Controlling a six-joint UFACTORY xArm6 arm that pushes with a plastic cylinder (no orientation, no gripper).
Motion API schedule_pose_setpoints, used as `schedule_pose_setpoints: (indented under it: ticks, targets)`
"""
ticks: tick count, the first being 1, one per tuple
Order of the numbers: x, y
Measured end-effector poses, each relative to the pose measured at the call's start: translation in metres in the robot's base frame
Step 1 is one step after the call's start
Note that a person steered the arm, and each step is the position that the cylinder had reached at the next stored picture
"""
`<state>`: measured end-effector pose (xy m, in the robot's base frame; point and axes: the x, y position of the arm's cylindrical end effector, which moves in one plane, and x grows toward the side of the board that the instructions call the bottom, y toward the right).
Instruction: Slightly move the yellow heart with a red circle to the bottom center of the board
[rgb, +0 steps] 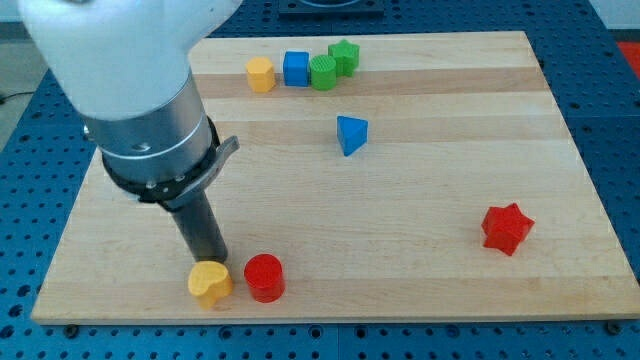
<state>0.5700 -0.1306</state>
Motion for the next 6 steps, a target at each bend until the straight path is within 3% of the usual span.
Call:
schedule_pose_setpoints:
  ticks: [1,2,3,4,5,6]
  targets:
    - [0.006,-0.033]
    - [0.019,-0.104]
    - [0.048,-0.112]
    - [0.049,-0.073]
    - [0.049,0.042]
    - [0.04,0.099]
